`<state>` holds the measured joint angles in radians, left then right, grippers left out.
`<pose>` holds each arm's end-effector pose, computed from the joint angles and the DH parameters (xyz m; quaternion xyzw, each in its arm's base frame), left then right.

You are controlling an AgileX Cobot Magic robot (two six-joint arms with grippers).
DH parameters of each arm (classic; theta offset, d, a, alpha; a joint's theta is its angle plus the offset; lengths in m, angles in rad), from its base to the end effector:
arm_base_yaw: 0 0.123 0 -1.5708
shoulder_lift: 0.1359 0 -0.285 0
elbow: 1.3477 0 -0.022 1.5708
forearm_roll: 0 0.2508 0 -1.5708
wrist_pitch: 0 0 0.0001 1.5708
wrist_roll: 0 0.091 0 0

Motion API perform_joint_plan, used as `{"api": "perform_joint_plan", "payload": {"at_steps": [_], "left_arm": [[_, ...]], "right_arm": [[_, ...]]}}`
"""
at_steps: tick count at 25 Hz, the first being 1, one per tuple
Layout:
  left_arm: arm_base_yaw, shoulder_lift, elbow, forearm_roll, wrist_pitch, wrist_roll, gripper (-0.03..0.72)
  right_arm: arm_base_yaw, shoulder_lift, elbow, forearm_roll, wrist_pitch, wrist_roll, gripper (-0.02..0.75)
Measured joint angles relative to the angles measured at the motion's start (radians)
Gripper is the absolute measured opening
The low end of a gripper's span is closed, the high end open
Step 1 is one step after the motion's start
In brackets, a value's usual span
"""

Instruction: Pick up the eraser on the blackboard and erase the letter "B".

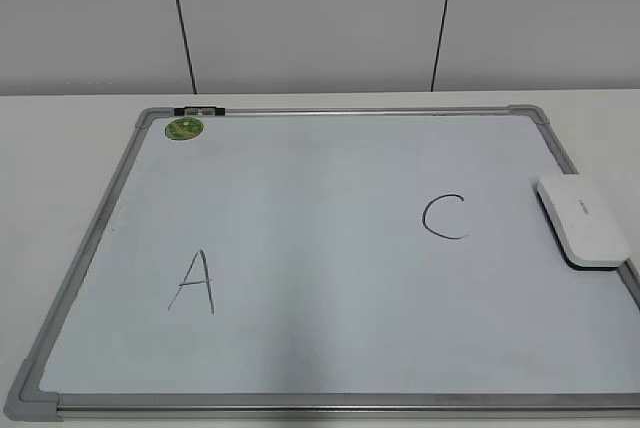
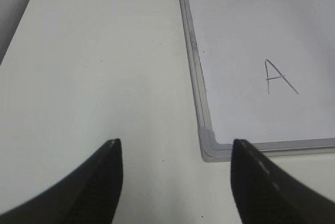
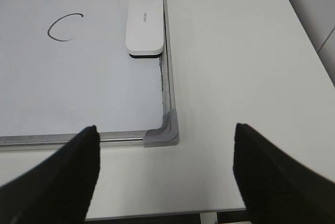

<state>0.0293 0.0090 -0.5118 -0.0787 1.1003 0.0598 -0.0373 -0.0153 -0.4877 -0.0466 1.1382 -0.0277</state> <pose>-0.0064 -0.0066 0.2776 0.0155 0.8619 -0.0167 0.5066 -0.0094 -0.0035 0.2677 0.0060 0.8718 -0.0391 0.4882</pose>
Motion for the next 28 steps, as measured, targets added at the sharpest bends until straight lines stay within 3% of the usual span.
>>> {"api": "perform_joint_plan", "payload": {"at_steps": [28], "left_arm": [[0.000, 0.000, 0.000, 0.000, 0.000, 0.000, 0.479]], "right_arm": [[0.000, 0.000, 0.000, 0.000, 0.000, 0.002, 0.591]]}}
